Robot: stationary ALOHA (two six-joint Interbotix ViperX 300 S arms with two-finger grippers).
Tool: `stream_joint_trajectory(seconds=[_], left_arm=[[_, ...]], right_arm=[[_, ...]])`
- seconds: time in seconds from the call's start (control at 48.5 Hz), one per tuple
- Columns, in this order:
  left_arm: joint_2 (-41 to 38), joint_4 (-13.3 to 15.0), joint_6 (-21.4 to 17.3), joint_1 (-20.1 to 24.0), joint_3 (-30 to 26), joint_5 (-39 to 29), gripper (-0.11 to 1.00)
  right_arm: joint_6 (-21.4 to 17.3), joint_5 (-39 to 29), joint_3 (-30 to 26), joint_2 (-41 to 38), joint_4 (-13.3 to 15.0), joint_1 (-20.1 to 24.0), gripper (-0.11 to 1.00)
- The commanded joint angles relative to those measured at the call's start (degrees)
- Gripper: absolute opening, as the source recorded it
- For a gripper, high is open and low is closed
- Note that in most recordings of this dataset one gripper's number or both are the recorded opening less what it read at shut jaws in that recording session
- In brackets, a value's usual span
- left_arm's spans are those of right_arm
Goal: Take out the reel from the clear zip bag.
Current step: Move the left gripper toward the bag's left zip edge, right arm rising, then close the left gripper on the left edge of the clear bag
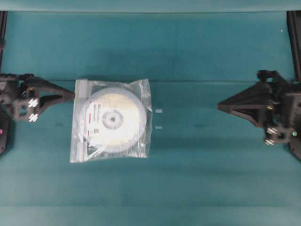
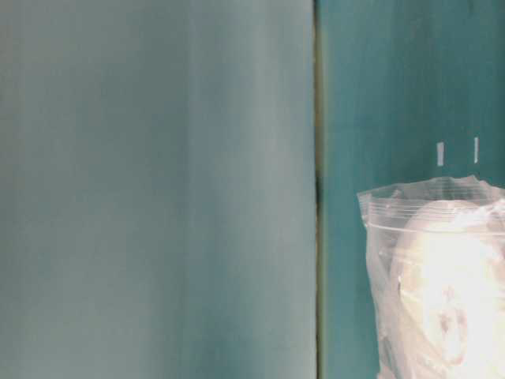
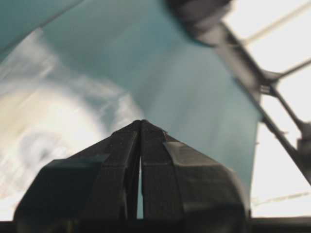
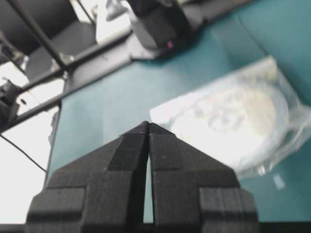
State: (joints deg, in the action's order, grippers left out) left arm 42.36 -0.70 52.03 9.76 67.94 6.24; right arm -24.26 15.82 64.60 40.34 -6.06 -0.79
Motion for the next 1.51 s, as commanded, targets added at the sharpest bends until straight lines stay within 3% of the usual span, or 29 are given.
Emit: stream_joint_trajectory(seconds=[0.0, 0.206, 0.433, 0.784, 0.908, 1.114, 1.197, 1.341, 1.485], left_arm=[[-2.99, -0.18, 4.48, 1.23, 0.53, -0.97, -0.02], [-6.86, -0.26, 8.17, 1.76, 3.87, -1.41, -0.02], [-8.88, -0.88, 8.44, 2.55, 7.21, -0.35, -0.02], [-11.6, -0.88, 8.26, 2.55, 12.13, 9.93, -0.01], [-12.92, -0.88, 8.0, 2.55, 11.87, 10.99, 0.17], [-13.27, -0.97, 5.27, 2.55, 11.43, 11.34, 0.77], [-13.45, -0.97, 4.13, 2.55, 11.69, 11.43, 0.93], [-14.77, -0.97, 3.6, 2.81, 13.1, 13.27, 0.82], [-17.31, -0.88, 3.69, 2.81, 14.06, 18.02, 0.82]], right_arm=[[-2.11, 0.53, -2.11, -3.78, -0.18, -0.79, 0.0], [-4.66, 0.44, -4.83, -10.02, -0.18, -1.41, 0.0], [-4.83, 0.62, -6.42, -12.66, -0.18, -1.49, 0.0], [-4.92, 0.35, -6.42, -12.74, -0.18, -1.41, 0.0], [-4.92, 0.26, -6.42, -12.74, -0.18, -1.41, 0.0], [-5.01, 0.18, -6.33, -12.83, -0.35, -1.14, 0.0], [-5.01, 0.18, -6.06, -12.83, -0.7, -1.14, 0.0], [-4.92, 0.18, -5.89, -12.83, -0.7, -1.14, 0.0], [-4.92, 0.09, -5.8, -12.83, -0.7, -1.14, 0.0]])
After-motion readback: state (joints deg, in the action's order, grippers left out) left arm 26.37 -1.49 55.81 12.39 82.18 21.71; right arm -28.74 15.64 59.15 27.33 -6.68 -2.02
